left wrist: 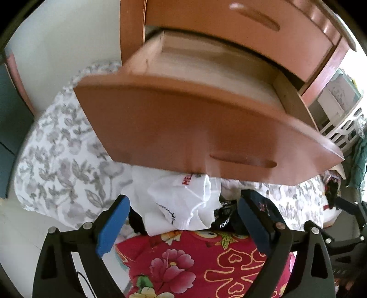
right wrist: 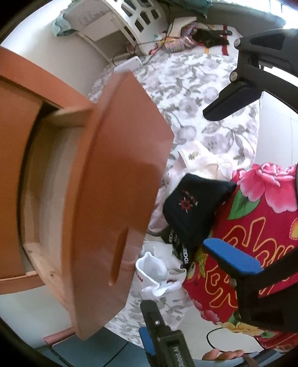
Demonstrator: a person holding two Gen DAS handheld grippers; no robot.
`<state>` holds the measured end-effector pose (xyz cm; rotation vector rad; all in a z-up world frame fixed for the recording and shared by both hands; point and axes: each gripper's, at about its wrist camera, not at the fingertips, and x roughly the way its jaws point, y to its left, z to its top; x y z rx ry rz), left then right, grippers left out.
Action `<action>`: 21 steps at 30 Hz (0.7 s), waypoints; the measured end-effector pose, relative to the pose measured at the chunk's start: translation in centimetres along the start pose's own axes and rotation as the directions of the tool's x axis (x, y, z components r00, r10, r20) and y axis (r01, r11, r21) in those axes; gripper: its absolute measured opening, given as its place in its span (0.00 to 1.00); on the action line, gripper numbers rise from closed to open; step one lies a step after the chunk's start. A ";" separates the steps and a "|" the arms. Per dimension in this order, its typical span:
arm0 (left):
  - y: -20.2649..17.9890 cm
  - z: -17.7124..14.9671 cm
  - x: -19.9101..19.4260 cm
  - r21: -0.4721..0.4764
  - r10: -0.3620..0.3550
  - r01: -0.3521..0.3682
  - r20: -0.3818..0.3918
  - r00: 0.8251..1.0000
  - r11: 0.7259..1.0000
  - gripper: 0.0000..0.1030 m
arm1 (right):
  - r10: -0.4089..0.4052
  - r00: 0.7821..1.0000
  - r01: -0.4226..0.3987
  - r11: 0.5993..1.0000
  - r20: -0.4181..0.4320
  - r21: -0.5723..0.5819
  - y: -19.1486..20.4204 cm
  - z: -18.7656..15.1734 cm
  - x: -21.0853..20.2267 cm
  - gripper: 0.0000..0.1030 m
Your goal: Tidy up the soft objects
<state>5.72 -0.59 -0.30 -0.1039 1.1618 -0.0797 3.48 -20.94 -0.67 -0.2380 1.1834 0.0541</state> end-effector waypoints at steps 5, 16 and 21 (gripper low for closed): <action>-0.5 0.2 -2.4 0.021 0.029 -0.031 0.072 0.997 0.999 0.93 | -0.027 0.999 0.025 0.999 0.043 0.036 -1.5 -0.1 -2.1 1.00; -1.6 -2.0 -8.6 0.038 0.019 -0.030 0.256 0.967 0.999 0.93 | -0.027 0.970 -0.019 0.982 0.242 0.187 -2.3 -3.5 -6.7 1.00; -1.9 -3.3 -9.3 0.067 0.051 -0.072 0.276 0.960 0.995 0.93 | -0.046 0.950 -0.025 0.974 0.308 0.223 -1.5 -4.9 -7.8 1.00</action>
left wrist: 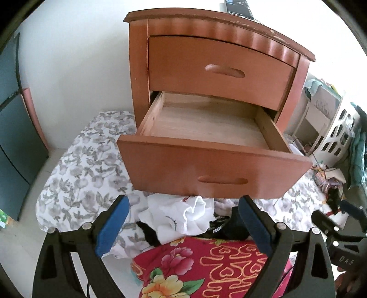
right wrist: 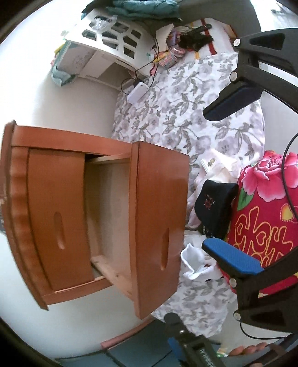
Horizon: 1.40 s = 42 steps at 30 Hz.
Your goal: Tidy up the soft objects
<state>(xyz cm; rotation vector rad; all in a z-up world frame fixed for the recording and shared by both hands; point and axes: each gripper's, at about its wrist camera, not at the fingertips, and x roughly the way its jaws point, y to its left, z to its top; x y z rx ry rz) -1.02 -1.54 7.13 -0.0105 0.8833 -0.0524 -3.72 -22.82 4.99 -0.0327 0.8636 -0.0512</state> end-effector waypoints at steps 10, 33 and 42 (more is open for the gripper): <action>-0.3 -1.8 -0.9 0.040 -0.001 0.001 -0.007 1.000 0.999 0.93 | -0.013 0.997 0.011 0.999 0.078 0.031 0.7 -1.6 -1.6 1.00; 1.0 -2.1 -1.9 0.053 0.152 -0.150 -0.021 0.988 0.987 0.93 | -0.026 0.996 0.026 1.000 0.090 -0.009 0.3 -3.6 -2.3 1.00; 1.3 -1.9 -2.0 0.042 0.164 -0.163 -0.037 0.986 0.986 0.93 | -0.031 0.995 0.032 0.999 0.092 -0.006 0.2 -3.7 -2.5 1.00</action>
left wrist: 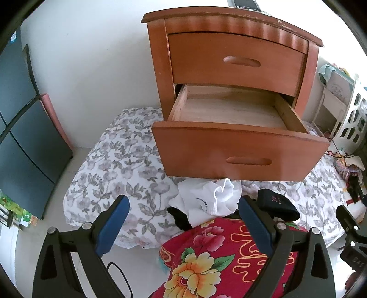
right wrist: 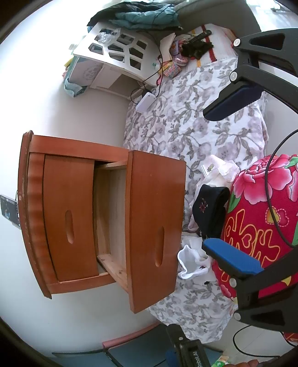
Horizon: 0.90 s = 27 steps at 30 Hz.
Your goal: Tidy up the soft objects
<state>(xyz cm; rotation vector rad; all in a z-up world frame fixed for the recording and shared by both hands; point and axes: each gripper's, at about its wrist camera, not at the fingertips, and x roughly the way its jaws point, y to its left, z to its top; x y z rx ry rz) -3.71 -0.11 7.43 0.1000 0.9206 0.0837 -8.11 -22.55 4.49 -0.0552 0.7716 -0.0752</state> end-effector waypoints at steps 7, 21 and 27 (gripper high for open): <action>0.0 0.0 0.1 -0.003 0.002 -0.002 -0.011 1.000 1.000 0.93 | -0.001 1.000 0.001 1.000 0.007 0.001 0.0 0.1 -0.2 1.00; 0.3 -0.1 0.6 -0.017 -0.006 0.006 -0.033 0.999 1.000 0.93 | -0.004 1.000 0.004 1.000 0.009 0.004 -0.1 0.1 -0.3 1.00; 0.3 -0.1 0.6 -0.017 -0.007 0.006 -0.033 0.999 1.000 0.93 | -0.005 1.000 0.005 1.000 0.008 0.008 -0.2 0.2 -0.4 1.00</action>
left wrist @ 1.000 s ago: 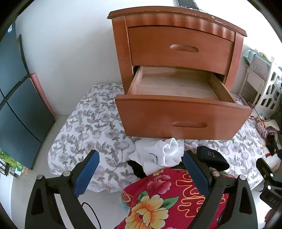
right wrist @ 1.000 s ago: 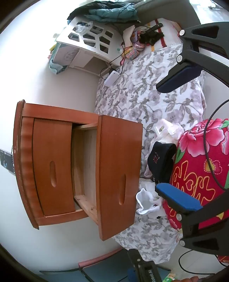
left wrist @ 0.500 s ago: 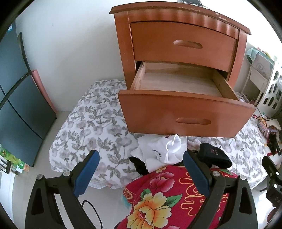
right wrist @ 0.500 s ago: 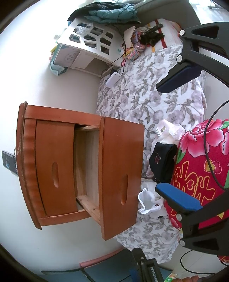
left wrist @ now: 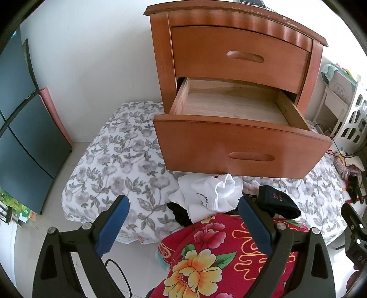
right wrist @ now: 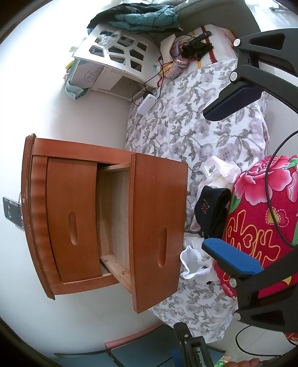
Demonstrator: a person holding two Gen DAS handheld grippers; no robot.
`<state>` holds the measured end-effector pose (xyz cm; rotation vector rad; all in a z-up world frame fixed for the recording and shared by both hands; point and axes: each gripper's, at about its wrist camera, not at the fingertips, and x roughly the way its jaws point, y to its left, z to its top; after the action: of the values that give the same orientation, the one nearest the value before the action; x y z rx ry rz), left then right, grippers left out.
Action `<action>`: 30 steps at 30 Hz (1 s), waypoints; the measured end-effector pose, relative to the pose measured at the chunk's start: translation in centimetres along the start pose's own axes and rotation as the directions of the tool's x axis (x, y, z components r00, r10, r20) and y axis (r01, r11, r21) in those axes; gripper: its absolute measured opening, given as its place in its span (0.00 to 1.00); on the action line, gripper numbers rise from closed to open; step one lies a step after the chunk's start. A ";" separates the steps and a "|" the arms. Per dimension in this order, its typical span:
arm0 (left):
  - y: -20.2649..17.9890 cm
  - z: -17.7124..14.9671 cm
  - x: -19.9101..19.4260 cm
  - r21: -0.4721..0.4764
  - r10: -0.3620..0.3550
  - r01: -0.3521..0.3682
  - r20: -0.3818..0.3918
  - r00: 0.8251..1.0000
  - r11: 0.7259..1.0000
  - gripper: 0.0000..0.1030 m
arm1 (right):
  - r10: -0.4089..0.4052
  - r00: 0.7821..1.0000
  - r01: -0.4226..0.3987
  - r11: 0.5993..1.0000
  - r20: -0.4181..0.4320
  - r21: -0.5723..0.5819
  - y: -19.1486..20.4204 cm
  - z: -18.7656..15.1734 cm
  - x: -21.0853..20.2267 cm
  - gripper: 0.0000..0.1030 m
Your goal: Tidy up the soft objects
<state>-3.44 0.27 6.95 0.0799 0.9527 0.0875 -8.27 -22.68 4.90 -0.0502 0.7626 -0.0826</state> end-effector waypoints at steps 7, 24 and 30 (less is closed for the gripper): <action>0.0 0.0 0.0 0.000 0.000 0.000 0.000 1.000 1.000 0.93 | 0.000 1.000 0.000 1.000 0.000 0.000 0.0 0.0 0.0 1.00; 0.2 0.1 0.0 -0.001 -0.003 0.003 -0.001 1.000 1.000 0.93 | -0.001 1.000 0.001 1.000 0.001 0.002 -0.1 0.0 0.0 1.00; 0.0 0.0 0.1 -0.005 -0.003 0.003 -0.003 1.000 1.000 0.93 | 0.000 1.000 0.000 1.000 0.000 0.001 -0.1 0.0 0.0 1.00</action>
<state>-3.37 0.24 6.91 0.0735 0.9553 0.0870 -8.29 -22.75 4.88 -0.0488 0.7627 -0.0830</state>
